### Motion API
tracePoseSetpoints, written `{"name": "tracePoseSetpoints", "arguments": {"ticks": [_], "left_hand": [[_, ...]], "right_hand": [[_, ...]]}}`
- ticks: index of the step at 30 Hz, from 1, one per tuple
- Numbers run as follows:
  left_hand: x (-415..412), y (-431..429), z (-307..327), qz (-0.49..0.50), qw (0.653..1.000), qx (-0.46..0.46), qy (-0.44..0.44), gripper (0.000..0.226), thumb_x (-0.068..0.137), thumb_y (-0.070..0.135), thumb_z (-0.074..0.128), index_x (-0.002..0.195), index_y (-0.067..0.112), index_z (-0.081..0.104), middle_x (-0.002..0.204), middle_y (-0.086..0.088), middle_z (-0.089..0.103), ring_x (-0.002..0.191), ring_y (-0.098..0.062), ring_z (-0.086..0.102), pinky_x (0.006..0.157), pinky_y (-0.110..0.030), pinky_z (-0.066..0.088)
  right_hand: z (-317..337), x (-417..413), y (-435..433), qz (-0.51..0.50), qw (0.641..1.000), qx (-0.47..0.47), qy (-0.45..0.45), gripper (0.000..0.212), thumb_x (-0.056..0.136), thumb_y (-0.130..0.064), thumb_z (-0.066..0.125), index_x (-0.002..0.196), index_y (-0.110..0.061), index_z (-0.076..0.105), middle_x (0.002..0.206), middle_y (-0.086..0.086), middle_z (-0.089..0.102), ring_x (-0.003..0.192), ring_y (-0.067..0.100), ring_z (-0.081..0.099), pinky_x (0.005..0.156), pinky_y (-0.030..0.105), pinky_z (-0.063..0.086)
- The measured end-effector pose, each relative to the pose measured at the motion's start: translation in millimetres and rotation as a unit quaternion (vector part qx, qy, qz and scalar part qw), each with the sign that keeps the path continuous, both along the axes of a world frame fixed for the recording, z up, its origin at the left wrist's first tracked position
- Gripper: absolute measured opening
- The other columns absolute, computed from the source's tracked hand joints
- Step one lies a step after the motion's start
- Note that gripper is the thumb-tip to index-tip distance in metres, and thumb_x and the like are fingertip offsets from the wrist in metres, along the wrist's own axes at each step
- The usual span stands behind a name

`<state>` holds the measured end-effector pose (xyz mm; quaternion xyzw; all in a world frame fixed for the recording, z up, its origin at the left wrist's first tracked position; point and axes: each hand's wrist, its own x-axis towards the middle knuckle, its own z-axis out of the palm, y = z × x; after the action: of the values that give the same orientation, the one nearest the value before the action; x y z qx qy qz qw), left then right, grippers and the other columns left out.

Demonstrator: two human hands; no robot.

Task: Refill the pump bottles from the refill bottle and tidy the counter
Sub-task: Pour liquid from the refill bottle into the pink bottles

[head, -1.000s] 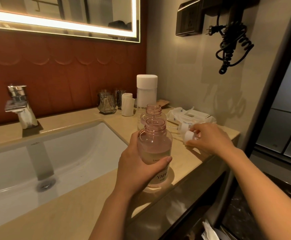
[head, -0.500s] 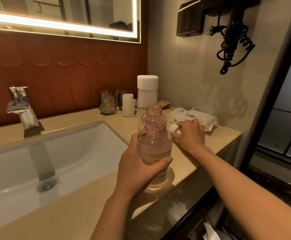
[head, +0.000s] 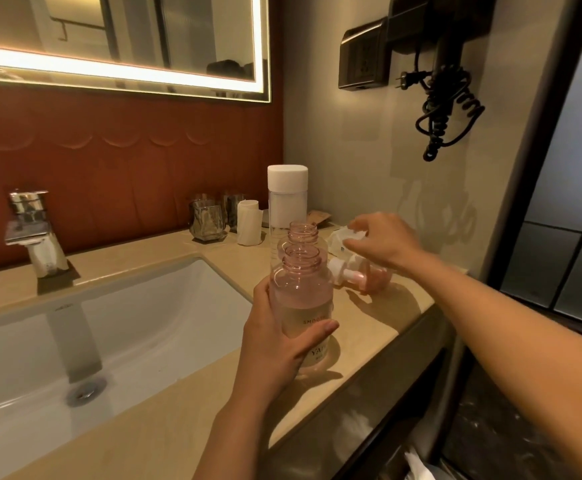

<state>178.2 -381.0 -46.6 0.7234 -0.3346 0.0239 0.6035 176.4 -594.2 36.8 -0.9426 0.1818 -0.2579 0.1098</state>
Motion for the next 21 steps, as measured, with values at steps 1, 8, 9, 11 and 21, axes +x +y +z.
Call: {"name": "tracePoseSetpoints", "arguments": {"ticks": [1,8,9,11,21], "left_hand": [[0.0,-0.1,-0.6,-0.002,1.0,0.0,0.0,0.097,0.042,0.07,0.066,0.125,0.043,0.024,0.111,0.034,0.041,0.104,0.005,0.046,0.084,-0.009,0.041],[-0.3,1.2,-1.5,0.0,1.0,-0.009,0.003,0.098,0.038,0.071,0.071,0.124,0.048,0.028,0.122,0.026,0.049,0.115,0.0,0.049,0.098,-0.029,0.046],[0.3,1.6,-1.4,0.001,1.0,-0.009,0.004,0.101,0.037,0.071,0.072,0.125,0.048,0.028,0.123,0.026,0.049,0.116,-0.001,0.048,0.099,-0.03,0.046],[1.1,0.9,-1.8,0.001,1.0,-0.011,0.001,0.097,0.036,0.071,0.073,0.121,0.052,0.028,0.122,0.027,0.049,0.116,-0.001,0.048,0.099,-0.028,0.046],[1.5,2.3,2.0,0.055,0.998,-0.021,0.007,0.114,0.036,0.078,0.07,0.134,0.044,0.025,0.131,0.023,0.04,0.12,-0.001,0.039,0.103,-0.026,0.035]], "right_hand": [[14.4,0.7,2.1,0.016,1.0,0.016,-0.02,0.036,0.087,-0.033,0.061,0.119,-0.017,0.062,0.116,0.002,0.065,0.104,0.02,0.059,0.088,0.039,0.05],[90.8,36.1,38.2,0.109,0.99,0.059,-0.072,0.062,0.09,-0.05,0.054,0.14,-0.019,0.038,0.144,0.006,0.043,0.129,0.023,0.043,0.099,0.036,0.039],[95.0,44.5,43.5,0.119,0.99,0.062,-0.048,0.067,0.089,-0.052,0.054,0.143,-0.019,0.032,0.149,0.006,0.036,0.133,0.024,0.038,0.101,0.037,0.038],[97.5,59.2,51.2,0.128,0.989,0.071,0.004,0.075,0.088,-0.055,0.053,0.147,-0.02,0.024,0.154,0.005,0.027,0.137,0.026,0.032,0.104,0.039,0.037],[75.6,97.0,58.8,0.09,0.992,0.085,-0.038,0.069,0.068,-0.054,0.076,0.118,-0.013,0.052,0.108,0.003,0.054,0.096,0.019,0.053,0.07,0.027,0.049]]}}
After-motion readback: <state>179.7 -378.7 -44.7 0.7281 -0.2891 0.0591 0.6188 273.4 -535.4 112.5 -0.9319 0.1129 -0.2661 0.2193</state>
